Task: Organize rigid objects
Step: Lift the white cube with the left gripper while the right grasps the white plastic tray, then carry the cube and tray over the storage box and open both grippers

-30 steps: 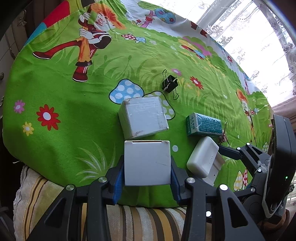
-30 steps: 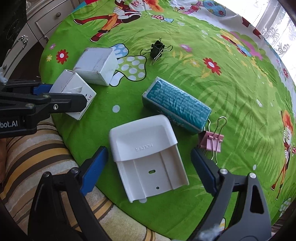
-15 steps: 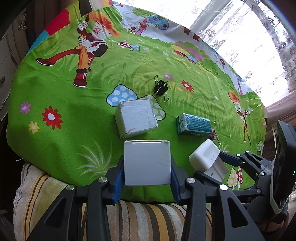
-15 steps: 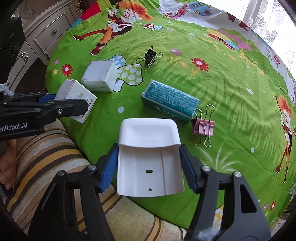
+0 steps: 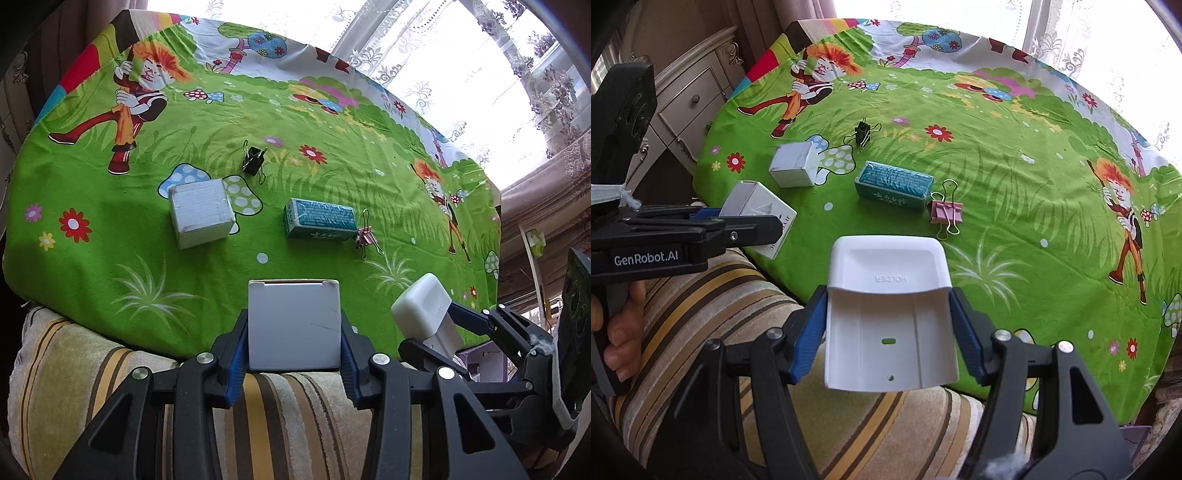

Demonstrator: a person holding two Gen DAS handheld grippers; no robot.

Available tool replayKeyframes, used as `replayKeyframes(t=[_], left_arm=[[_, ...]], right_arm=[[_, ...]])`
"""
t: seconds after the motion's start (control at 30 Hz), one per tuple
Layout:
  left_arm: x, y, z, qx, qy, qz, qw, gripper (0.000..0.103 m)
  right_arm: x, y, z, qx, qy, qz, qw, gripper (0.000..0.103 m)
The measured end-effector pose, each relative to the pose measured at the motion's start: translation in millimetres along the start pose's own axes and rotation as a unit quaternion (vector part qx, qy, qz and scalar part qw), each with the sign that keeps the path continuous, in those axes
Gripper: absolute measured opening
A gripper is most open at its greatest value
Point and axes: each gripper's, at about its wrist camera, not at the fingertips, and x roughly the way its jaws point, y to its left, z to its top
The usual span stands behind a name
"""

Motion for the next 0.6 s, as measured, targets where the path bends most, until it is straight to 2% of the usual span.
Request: replayKeyframes(t=[0.33, 0.6], left_arm=[[-11, -50, -20, 0.051, 0.002, -0.035, 0.9981, 0.043], [-6, -99, -41, 0.101, 0.024, -0.059, 0.9928, 0.043]], right_arm=[[-55, -25, -47, 0.065, -0.041, -0.024, 0.997, 0.068], [-93, -52, -95, 0.117, -0.063, -0.060, 0.989, 0.068]])
